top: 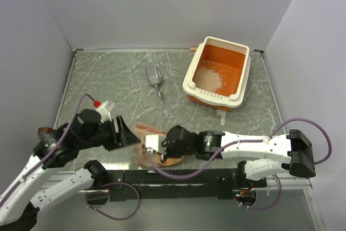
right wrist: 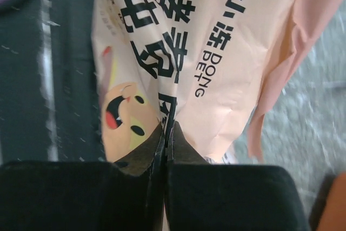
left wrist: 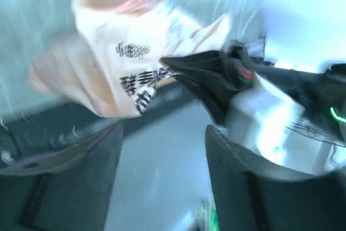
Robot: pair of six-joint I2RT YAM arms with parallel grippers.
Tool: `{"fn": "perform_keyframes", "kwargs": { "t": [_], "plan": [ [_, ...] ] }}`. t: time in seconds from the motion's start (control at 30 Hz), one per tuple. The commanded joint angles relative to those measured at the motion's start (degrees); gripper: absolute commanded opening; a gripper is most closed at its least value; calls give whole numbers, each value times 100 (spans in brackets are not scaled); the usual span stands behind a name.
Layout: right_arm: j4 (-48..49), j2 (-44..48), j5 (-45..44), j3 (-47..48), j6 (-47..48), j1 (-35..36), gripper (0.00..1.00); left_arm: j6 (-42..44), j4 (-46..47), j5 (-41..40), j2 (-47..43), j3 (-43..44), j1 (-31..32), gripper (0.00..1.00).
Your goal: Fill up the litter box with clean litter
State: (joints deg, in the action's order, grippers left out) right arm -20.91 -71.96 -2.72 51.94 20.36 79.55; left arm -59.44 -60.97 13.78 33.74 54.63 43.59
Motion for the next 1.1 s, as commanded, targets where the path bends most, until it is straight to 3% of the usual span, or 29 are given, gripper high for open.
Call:
{"fn": "perform_keyframes", "kwargs": {
  "t": [0.0,0.1,0.37,0.57,0.67,0.87,1.07],
  "plan": [
    [-1202,139,779,632,503,-861,0,1241,-100,-1683,335,961,18,70],
    [-1590,-1,1403,1211,793,-1352,0,1794,470,-1704,546,840,18,70],
    [-1882,-633,2591,2292,1601,-2258,0,3234,3077,-669,441,23,18,68],
    [-2689,-1416,3181,3688,2129,-2576,0,3808,4046,456,669,-434,17,68],
    [-2752,-1522,3382,4016,2218,-2655,0,3939,4399,590,757,-672,18,68],
    [-2401,-1136,3726,3587,2297,-2699,0,4019,4839,591,968,-1155,17,68],
    [-2041,-723,3875,2902,2174,-2725,0,4370,5455,-41,1179,-1692,17,68]
  ]
}}
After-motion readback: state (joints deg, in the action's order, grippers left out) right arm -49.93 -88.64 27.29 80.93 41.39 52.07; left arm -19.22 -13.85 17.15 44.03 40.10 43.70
